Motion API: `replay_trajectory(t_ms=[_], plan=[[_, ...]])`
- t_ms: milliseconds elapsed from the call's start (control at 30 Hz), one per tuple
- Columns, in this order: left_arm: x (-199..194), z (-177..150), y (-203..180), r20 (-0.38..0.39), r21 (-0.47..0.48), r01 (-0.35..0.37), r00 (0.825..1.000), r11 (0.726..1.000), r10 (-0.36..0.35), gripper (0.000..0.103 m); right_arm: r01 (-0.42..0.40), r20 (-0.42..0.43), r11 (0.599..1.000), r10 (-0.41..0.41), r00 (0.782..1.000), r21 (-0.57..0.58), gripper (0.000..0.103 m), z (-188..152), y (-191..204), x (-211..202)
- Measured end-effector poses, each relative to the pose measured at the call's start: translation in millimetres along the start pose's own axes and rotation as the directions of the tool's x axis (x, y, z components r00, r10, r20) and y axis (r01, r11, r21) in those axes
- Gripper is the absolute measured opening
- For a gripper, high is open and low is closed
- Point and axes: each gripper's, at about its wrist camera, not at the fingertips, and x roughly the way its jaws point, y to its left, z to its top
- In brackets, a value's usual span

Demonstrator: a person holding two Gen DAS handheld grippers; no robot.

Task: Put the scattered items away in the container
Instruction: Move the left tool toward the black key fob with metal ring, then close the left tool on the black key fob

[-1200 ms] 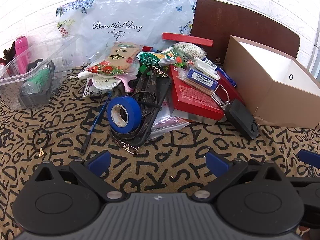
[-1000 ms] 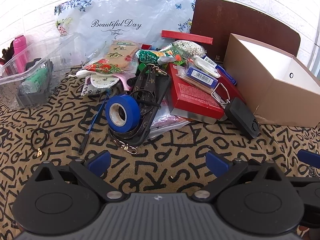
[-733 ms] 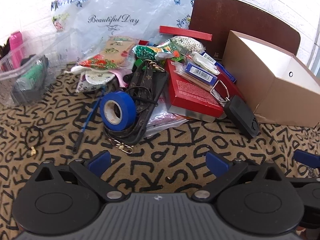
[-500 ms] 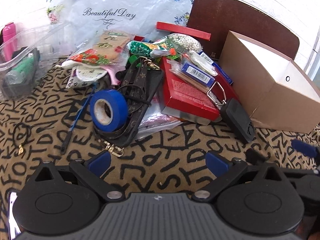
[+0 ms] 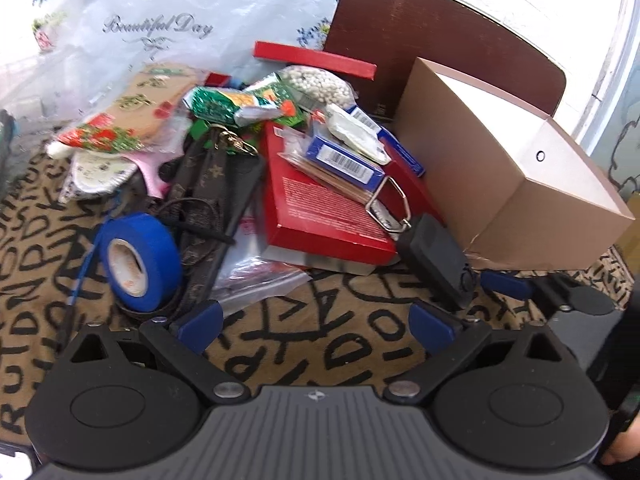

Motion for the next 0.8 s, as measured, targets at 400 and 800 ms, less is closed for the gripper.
replay_trajectory(t_ms=[400, 800], plan=[[11, -1, 5, -0.06, -0.061, 0.085, 0.994, 0.994, -0.089, 0.083, -0.067, -0.011, 0.998, 0.066, 0.998, -0.022, 0.05, 4, 10, 6], [-2, -24, 5, -0.102, -0.106, 0.19, 0.974, 0.976, -0.201, 0.079, -0.219, -0.046, 0.973, 0.216, 0.975, -0.076, 0.047, -23, 57, -52]])
